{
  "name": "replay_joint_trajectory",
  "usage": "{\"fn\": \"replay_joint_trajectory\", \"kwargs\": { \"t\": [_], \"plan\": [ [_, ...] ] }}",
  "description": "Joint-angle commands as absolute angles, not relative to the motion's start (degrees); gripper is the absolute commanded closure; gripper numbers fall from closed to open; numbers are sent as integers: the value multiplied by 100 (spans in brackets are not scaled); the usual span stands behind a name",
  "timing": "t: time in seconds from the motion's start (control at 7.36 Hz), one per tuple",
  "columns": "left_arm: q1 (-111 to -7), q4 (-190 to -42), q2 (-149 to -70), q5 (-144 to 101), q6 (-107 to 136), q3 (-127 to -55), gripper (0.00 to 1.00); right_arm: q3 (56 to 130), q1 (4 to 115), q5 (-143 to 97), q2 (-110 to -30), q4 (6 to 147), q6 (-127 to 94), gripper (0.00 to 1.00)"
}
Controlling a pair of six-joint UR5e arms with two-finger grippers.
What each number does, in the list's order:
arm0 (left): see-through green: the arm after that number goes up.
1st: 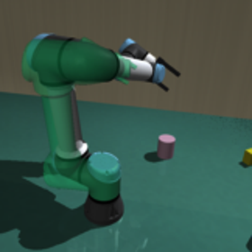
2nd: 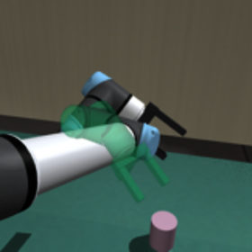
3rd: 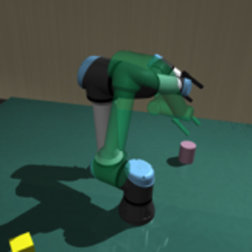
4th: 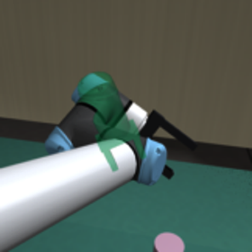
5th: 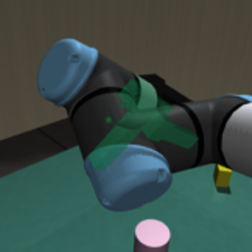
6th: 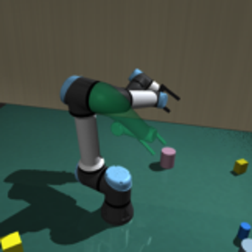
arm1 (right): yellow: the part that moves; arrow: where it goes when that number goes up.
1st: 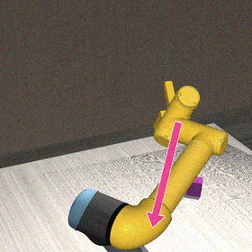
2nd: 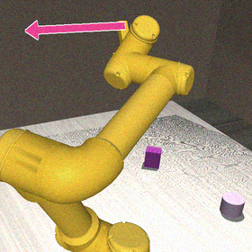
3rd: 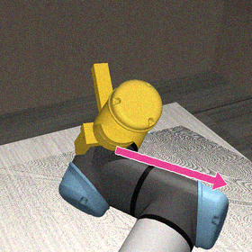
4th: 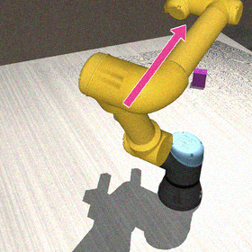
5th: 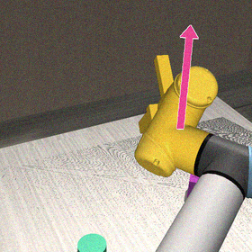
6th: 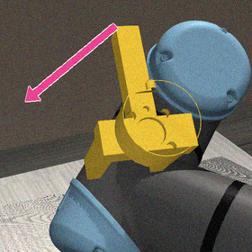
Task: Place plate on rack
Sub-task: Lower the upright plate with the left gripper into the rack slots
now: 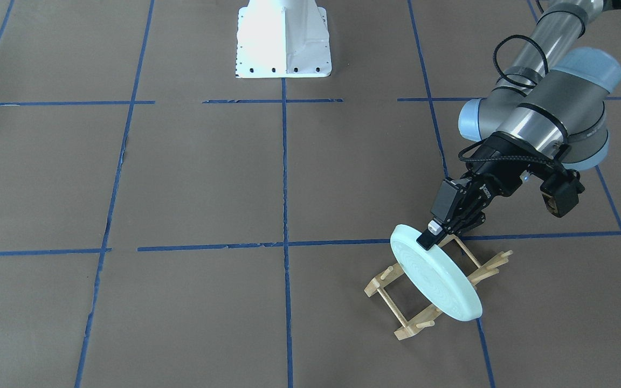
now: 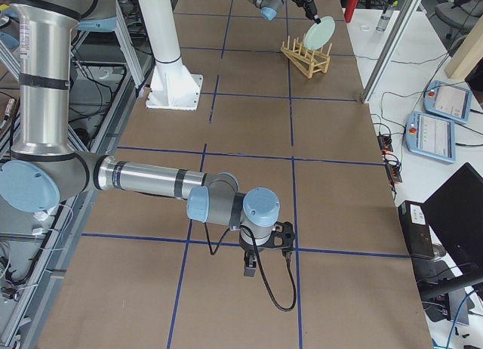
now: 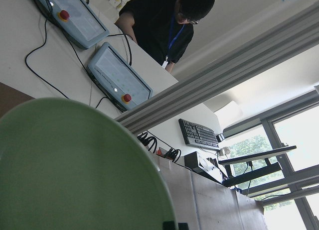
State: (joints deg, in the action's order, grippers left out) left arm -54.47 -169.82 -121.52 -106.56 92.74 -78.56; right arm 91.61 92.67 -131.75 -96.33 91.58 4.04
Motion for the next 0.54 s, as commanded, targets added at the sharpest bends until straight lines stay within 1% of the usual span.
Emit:
{"fn": "replay_joint_trajectory", "kwargs": {
  "t": [0.0, 0.41],
  "plan": [
    [-5361, -16972, -12094, -10644, 9229, -7770, 100, 9158, 9264, -13175, -9633, 9158, 404, 0],
    [-5344, -16937, -12085, -10644, 9009, -7594, 100, 9158, 9264, -13175, -9633, 9158, 404, 0]
  ]
}}
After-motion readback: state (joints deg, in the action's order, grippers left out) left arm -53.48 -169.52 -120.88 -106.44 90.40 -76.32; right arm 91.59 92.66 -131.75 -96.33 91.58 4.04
